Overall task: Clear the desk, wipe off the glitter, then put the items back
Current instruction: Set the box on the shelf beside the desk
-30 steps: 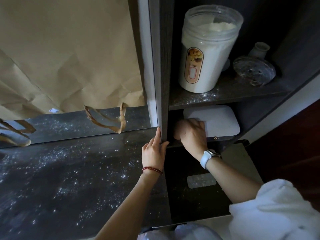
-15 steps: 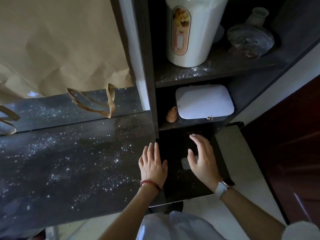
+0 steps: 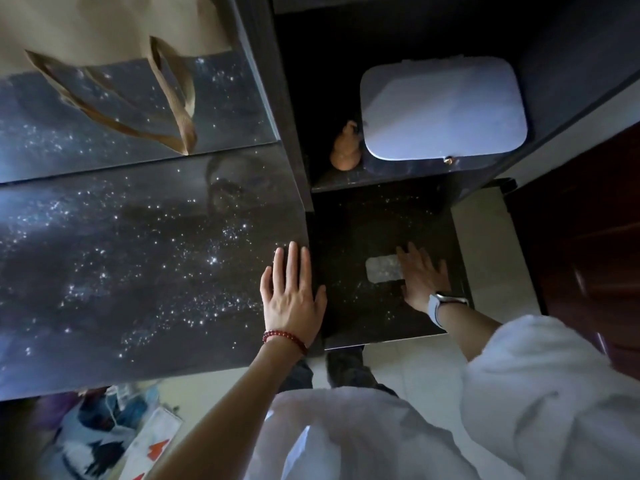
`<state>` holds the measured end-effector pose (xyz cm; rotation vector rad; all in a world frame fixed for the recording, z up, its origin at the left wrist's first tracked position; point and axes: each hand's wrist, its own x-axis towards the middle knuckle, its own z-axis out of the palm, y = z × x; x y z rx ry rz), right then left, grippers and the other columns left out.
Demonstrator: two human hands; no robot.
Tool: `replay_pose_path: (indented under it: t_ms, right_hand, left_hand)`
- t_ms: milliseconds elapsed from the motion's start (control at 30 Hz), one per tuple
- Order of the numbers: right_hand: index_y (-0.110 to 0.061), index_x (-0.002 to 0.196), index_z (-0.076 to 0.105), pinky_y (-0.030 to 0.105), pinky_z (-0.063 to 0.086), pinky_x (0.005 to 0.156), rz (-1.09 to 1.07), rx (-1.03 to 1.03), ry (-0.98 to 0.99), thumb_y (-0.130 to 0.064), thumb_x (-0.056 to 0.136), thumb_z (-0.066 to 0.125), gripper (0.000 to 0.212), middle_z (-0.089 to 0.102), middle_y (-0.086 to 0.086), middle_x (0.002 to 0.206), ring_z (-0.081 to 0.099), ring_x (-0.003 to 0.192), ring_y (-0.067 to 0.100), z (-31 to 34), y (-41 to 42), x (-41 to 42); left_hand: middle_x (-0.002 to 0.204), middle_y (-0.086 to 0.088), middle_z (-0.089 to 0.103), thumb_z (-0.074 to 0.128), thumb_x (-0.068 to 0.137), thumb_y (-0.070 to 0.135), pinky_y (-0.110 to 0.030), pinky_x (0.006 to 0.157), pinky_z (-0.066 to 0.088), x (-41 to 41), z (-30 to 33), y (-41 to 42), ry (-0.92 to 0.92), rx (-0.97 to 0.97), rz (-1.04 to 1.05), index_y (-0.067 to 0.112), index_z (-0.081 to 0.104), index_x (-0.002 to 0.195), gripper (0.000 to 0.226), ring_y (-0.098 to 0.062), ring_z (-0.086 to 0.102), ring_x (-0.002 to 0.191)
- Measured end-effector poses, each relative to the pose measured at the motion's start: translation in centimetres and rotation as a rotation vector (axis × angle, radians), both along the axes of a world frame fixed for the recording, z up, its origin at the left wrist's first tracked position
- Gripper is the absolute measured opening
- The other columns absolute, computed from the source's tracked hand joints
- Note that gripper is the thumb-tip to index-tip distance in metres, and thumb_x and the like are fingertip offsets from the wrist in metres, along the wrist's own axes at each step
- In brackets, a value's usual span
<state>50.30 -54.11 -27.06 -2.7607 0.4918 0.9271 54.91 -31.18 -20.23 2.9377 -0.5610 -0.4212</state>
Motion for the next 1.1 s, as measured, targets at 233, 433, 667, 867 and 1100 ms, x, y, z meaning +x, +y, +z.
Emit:
replay_pose_path:
  t_ms: [233, 433, 667, 867, 1100]
  right_hand:
    - [-0.013, 0.137, 0.026, 0.047, 0.031, 0.105, 0.123, -0.166, -0.119, -0.012, 0.084, 0.057, 0.062, 0.038, 0.014, 0.136, 0.035, 0.125, 0.033, -1.5, 0.5, 0.3]
    - [-0.011, 0.133, 0.032, 0.043, 0.038, 0.094, 0.011, 0.022, -0.152, -0.018, 0.082, 0.057, 0.057, 0.037, 0.014, 0.130, 0.039, 0.118, 0.033, 0.0, 0.6, -0.1]
    - [-0.006, 0.129, 0.041, 0.029, 0.052, 0.078, -0.216, 0.324, -0.771, -0.016, 0.073, 0.074, 0.066, 0.046, 0.019, 0.121, 0.054, 0.105, 0.026, 6.4, 1.4, -3.3]
    - [0.000, 0.126, 0.043, 0.005, 0.039, 0.091, -0.318, 0.251, -1.221, -0.031, 0.080, 0.061, 0.057, 0.046, 0.024, 0.117, 0.048, 0.109, 0.018, 14.7, -0.4, -0.9]
    - [-0.006, 0.112, 0.059, 0.040, 0.050, 0.081, -0.296, -0.007, -1.194, -0.023, 0.080, 0.062, 0.036, 0.055, 0.022, 0.111, 0.053, 0.101, 0.035, 18.6, -4.3, 7.7]
  left_hand:
    - [0.143, -0.013, 0.041, 0.032, 0.083, 0.042, -0.049, 0.104, 0.032, 0.0, -0.5, 0.0, -0.066, 0.048, 0.008, 0.011, 0.031, 0.137, 0.063, -0.033, 0.036, 0.132]
    - [0.143, -0.014, 0.040, 0.032, 0.083, 0.042, -0.049, 0.104, 0.032, -0.1, -0.5, 0.0, -0.051, 0.066, 0.002, 0.010, 0.030, 0.137, 0.063, -0.033, 0.036, 0.132]
    - [0.141, -0.015, 0.042, 0.045, 0.083, 0.039, -0.050, 0.102, 0.036, 0.0, 0.2, -0.2, -0.009, 0.070, -0.007, 0.008, 0.034, 0.136, 0.063, -0.034, 0.039, 0.130]
    - [0.139, -0.016, 0.045, 0.069, 0.071, 0.039, -0.051, 0.099, 0.039, 0.1, 0.8, -0.3, 0.025, 0.065, -0.007, 0.007, 0.039, 0.134, 0.076, -0.035, 0.042, 0.128]
    - [0.156, -0.007, 0.003, 0.041, 0.090, 0.044, -0.044, 0.115, 0.009, 0.1, 1.1, -0.2, 0.056, 0.010, -0.010, 0.016, 0.002, 0.144, 0.073, -0.026, -0.001, 0.143]
